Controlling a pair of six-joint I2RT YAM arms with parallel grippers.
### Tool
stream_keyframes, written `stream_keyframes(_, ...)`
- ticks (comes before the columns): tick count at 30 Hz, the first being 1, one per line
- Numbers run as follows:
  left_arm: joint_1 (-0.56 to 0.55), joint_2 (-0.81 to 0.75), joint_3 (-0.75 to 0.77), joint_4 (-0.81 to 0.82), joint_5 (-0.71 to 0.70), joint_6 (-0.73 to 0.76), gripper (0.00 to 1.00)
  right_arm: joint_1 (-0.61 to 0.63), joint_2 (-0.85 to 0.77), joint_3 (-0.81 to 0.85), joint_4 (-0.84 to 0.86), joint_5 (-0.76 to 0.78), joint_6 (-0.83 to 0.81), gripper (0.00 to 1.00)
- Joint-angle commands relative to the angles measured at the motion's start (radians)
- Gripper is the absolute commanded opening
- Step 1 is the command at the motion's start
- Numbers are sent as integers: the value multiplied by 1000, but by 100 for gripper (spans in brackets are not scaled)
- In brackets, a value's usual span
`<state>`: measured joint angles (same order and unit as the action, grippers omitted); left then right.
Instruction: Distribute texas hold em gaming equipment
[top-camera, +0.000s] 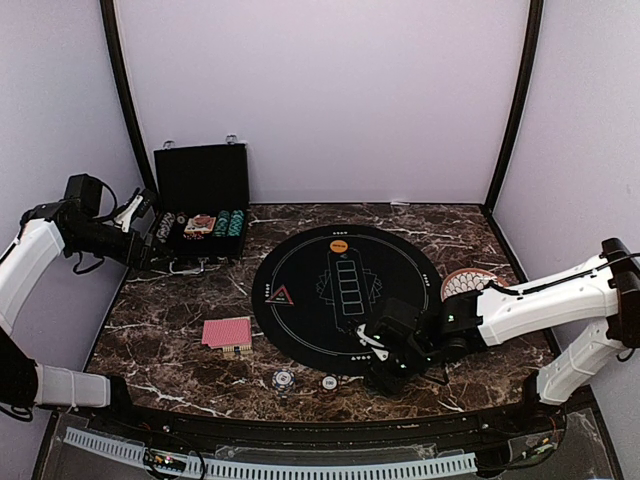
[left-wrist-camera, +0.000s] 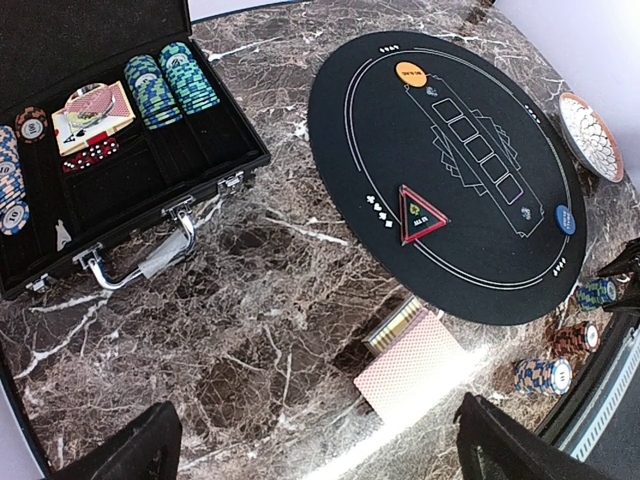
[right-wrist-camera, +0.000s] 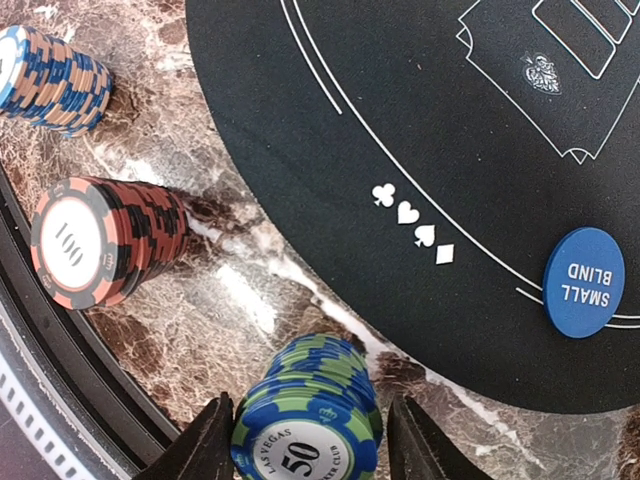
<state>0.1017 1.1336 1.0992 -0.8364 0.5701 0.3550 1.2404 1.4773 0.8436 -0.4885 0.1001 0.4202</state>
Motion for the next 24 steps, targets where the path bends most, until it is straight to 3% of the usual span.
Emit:
stream_keyframes(1,-5,-1,32,-15,29,-5,99,-8,15,-11,27,-11,-8,49)
stream_keyframes(13,-7,-2,33,-19,28,2,99,-7,-8,9,12,-22,-10,22)
stream_keyframes(24,-7,6,41,-16,25,4,99,-85,-40,189,-112,28,-65,13)
